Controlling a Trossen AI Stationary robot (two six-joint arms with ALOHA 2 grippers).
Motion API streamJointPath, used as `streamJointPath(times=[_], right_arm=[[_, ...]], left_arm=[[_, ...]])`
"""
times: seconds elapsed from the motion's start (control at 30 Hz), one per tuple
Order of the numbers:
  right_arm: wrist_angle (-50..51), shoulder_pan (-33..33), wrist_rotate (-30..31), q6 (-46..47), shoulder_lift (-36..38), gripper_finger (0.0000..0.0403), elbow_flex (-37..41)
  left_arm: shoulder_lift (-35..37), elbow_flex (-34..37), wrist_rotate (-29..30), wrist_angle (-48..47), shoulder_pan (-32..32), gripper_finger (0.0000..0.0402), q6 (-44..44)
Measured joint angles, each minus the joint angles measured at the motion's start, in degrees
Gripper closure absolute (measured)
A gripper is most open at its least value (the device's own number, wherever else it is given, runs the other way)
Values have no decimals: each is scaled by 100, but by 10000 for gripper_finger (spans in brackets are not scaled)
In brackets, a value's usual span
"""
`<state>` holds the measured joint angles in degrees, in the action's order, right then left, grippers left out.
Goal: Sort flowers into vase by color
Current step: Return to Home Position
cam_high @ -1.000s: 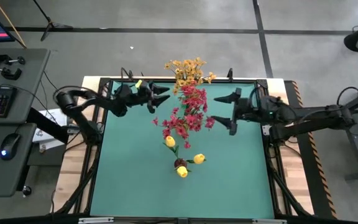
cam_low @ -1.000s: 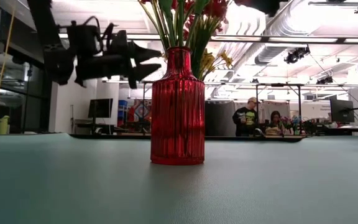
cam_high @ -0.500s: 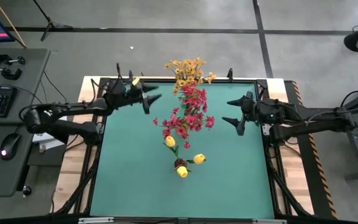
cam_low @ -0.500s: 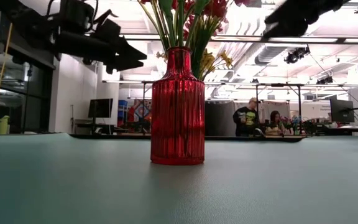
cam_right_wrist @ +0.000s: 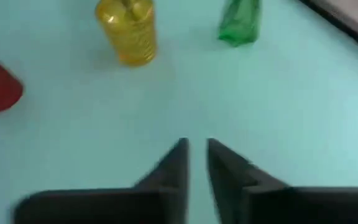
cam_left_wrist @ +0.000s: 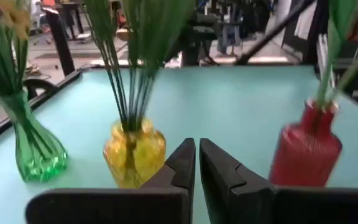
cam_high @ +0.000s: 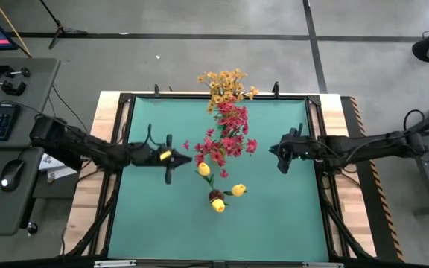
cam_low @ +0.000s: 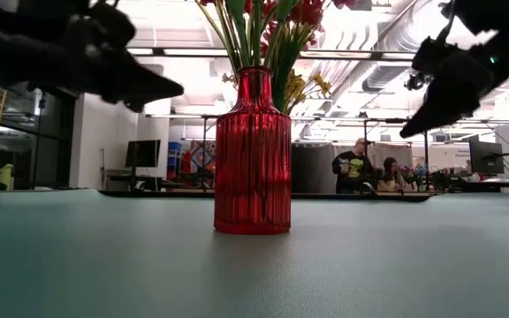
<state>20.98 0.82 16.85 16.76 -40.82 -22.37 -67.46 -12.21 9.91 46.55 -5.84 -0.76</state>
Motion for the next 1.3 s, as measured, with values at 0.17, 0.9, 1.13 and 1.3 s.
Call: streamJointPath(times=[0.17,0.9,1.13,1.3], right_arm=[[-887,130,-56,-296,5,382,470],[-1949,389,-1735,-974,3141,402,1330],[-2648,510,-1733,-751,3249,402,1849],[-2249,507,-1675,210,3221,402,1851]], left_arm=[[-2,452,864,258,-468,400,2],[1053,1069,1540,1039,-501,401,-209],[1051,995,1560,1001,-501,401,-249],[1051,995,1559,1001,-501,401,-249]])
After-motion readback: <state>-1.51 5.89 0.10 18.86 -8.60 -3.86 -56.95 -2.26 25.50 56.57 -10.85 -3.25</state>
